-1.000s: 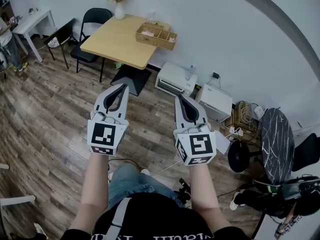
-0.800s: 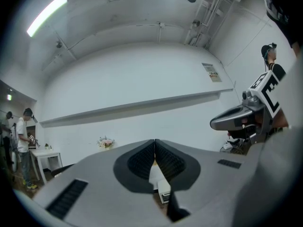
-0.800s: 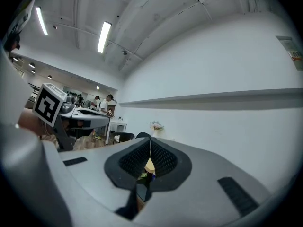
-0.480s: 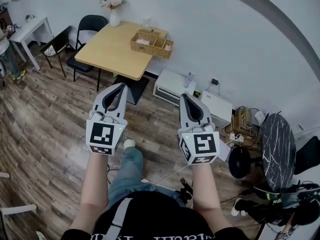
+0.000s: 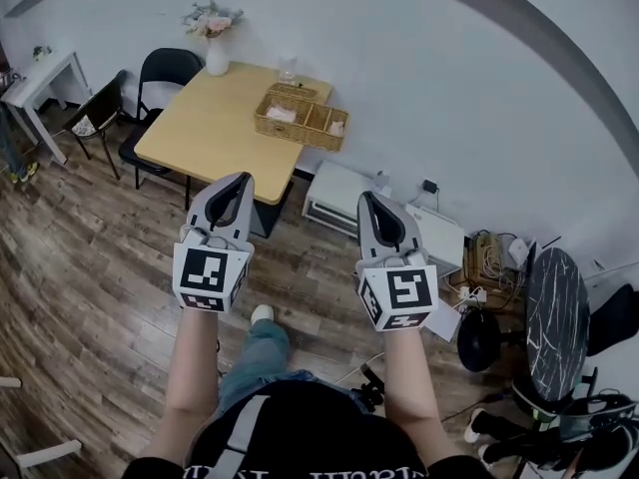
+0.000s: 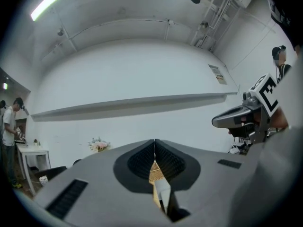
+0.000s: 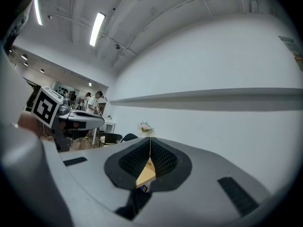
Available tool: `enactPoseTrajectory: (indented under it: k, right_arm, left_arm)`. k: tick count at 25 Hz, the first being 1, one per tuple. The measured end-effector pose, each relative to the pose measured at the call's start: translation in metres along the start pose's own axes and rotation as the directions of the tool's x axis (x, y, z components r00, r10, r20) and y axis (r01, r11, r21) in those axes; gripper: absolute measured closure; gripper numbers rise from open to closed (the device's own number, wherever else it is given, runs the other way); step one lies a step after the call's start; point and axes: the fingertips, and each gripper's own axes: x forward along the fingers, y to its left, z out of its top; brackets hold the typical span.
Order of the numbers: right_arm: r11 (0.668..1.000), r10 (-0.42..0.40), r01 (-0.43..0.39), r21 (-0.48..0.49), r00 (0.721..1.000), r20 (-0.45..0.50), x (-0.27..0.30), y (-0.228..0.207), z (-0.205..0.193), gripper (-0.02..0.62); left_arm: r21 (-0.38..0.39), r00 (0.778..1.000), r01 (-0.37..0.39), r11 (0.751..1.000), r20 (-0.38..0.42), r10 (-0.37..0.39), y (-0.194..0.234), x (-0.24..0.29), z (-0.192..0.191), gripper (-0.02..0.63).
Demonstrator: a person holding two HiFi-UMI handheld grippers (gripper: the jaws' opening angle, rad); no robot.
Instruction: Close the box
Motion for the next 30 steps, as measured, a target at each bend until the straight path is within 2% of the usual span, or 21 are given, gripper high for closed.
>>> enactPoseTrajectory:
  k: [10,14,20,24,25,26,27,28,30]
  right_arm:
    - [1.0,0.007,-0.007,0.0,0.999,-0.032,0.138,-0.016,-0.005,0.58]
    - [1.0,-0.019,0.02,0.013,0.999,-0.049,0.186,-0.025,-0.01,0.58]
    - [0.999,-0.045,0.047,0.024,0.995,-0.087,0.221,-0.029,-0.023,0.58]
    - [0.993,-0.048,0.059,0.097,0.992,-0.114,0.236,-0.043,-0.035,0.57]
    - [0.992,-0.033,0.046,0.114,0.993,-0.116,0.241,-0.044,-0.037,0.509]
    - [0.991,-0.016,0.032,0.131,0.993,-0.118,0.245,-0.045,-0.039,0.395]
    - [0.989,-0.005,0.023,0.147,0.993,-0.119,0.25,-0.046,-0.041,0.339]
    - [0.987,-0.002,0.022,0.162,0.993,-0.122,0.255,-0.049,-0.043,0.302]
    - [0.982,0.0,0.024,0.185,0.992,-0.13,0.267,-0.056,-0.05,0.272]
  left_arm:
    - [-0.011,0.999,0.045,0.999,-0.015,-0.045,0.081,0.112,-0.033,0.594]
    - [-0.017,0.998,0.063,0.998,-0.012,-0.063,0.11,0.15,-0.042,0.593]
    - [-0.045,0.996,0.082,0.996,-0.025,-0.083,0.13,0.179,-0.062,0.594]
    - [-0.06,0.995,0.085,0.995,-0.042,-0.088,0.134,0.193,-0.077,0.594]
    - [-0.063,0.995,0.082,0.995,-0.048,-0.085,0.136,0.196,-0.08,0.594]
    - [-0.067,0.995,0.076,0.995,-0.057,-0.08,0.138,0.199,-0.084,0.594]
    - [-0.07,0.995,0.07,0.995,-0.063,-0.075,0.14,0.202,-0.087,0.594]
    - [-0.073,0.995,0.066,0.995,-0.066,-0.071,0.141,0.205,-0.089,0.594]
    - [-0.075,0.995,0.057,0.996,-0.072,-0.063,0.145,0.213,-0.092,0.592]
